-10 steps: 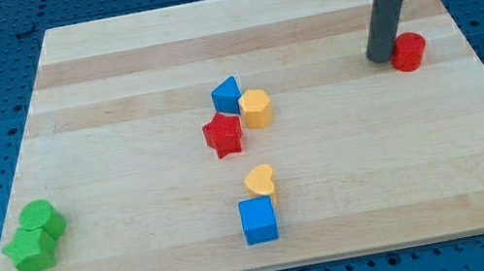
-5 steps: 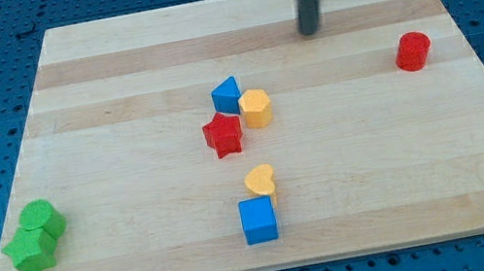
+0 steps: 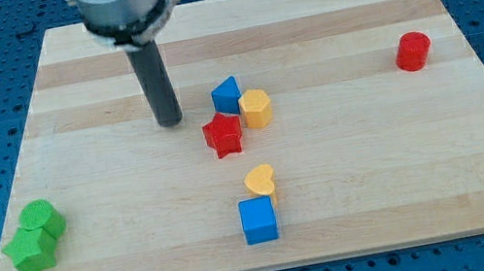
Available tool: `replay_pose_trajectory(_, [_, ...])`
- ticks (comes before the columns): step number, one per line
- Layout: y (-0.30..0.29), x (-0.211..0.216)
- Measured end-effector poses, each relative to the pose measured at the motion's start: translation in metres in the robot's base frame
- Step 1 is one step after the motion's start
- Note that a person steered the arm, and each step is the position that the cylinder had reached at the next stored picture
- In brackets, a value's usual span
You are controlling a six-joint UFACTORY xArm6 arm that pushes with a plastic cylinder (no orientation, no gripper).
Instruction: Move red star towards center right
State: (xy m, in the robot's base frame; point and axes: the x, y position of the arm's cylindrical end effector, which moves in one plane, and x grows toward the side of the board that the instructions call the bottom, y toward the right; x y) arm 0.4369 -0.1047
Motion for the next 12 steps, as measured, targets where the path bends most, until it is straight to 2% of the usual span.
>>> replay_pose_trajectory(4, [0.055, 0.044])
replay_pose_trajectory(7, [0.055, 0.015])
replay_pose_trajectory(10, [0.125, 0.031])
replay_pose_trajectory(12, [0.132, 0.018])
